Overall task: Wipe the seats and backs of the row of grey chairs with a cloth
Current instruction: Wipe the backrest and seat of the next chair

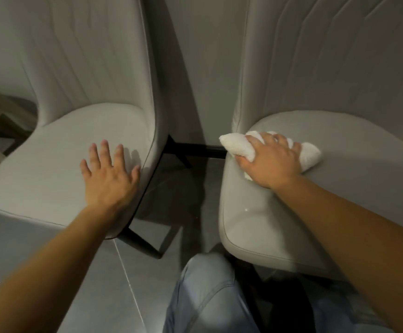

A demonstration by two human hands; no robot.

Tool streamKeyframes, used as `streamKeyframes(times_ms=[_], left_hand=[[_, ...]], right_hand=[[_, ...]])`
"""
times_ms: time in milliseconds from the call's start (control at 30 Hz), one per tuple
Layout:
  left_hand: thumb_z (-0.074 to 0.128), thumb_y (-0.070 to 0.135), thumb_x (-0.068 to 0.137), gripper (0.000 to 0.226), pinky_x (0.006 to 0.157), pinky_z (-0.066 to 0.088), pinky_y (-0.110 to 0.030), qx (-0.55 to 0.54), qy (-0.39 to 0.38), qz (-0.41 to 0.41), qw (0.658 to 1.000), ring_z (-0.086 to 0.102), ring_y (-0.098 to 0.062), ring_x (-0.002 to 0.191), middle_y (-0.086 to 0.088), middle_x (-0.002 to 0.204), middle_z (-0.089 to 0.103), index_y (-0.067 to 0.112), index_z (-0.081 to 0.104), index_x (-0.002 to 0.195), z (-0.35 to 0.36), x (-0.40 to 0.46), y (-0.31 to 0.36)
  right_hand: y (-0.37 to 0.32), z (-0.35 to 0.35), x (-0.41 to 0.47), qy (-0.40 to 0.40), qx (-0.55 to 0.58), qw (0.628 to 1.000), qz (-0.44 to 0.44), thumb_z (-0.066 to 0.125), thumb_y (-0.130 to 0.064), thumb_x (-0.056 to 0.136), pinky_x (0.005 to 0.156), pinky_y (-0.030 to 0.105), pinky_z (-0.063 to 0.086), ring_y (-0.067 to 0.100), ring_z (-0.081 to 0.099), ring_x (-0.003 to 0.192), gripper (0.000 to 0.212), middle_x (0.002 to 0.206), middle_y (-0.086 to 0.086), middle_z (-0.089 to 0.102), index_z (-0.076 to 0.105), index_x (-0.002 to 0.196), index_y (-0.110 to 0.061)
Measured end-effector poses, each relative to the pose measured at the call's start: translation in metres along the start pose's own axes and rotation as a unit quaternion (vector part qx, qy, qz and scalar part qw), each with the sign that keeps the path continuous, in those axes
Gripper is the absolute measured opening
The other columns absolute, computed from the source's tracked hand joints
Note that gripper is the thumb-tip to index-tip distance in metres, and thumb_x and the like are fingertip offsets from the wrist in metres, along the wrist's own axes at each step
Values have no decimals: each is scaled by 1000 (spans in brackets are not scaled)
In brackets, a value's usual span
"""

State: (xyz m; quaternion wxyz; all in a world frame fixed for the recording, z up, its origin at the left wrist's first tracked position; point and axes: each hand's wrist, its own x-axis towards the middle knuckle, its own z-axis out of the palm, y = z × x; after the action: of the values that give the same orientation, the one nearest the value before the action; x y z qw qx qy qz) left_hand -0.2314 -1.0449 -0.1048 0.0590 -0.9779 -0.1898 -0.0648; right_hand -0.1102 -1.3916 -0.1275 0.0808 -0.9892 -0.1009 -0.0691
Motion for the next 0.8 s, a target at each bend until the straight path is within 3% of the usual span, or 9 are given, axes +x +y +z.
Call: streamKeyframes(times_ms=[200,367,500,633,700,800], left_hand=[[1,84,81,87,114,11,-57,-56,-114,-29,991,4,-29,148,-4,164,6,36,7,154,27,26,-22],[-4,86,79,87,114,9,-58,-63,-107,-31,992,2,-28,149,-2,164,2,40,1,153,34,27,-22],[-4,84,81,85,115,7,-57,-59,-100,-29,993,0,-28,149,-3,164,0,40,-1,153,35,21,-16],[-4,84,81,84,115,4,-56,-64,-100,-29,992,-2,-27,149,-3,164,-2,40,-3,153,36,18,-15],[-5,84,81,84,116,3,-56,-66,-105,-30,992,-3,-27,149,-2,164,-4,41,-4,153,35,19,-15],[-5,84,81,84,116,1,-55,-67,-108,-32,991,-5,-26,149,-1,164,-5,42,-4,153,34,17,-14]], right_hand=[[-5,-9,-16,-29,-13,999,-10,29,-82,82,107,59,26,29,33,138,71,149,-4,43,38,143,-46],[-21,-25,-71,-43,19,994,-103,32,-82,81,105,59,27,34,39,134,77,148,0,48,48,144,-41],[-36,-29,-97,-38,13,986,-159,42,-77,81,104,58,28,31,44,132,66,143,-4,53,55,136,-43],[-38,-28,-70,-61,31,989,-134,38,-74,81,104,52,29,27,45,129,65,139,-5,55,55,137,-45],[-39,-22,-37,-87,16,990,-111,34,-75,81,106,53,26,27,40,132,67,142,-4,50,47,140,-47],[-38,-17,8,-64,15,995,-79,41,-73,85,104,57,32,30,44,127,59,135,-2,51,48,137,-46]])
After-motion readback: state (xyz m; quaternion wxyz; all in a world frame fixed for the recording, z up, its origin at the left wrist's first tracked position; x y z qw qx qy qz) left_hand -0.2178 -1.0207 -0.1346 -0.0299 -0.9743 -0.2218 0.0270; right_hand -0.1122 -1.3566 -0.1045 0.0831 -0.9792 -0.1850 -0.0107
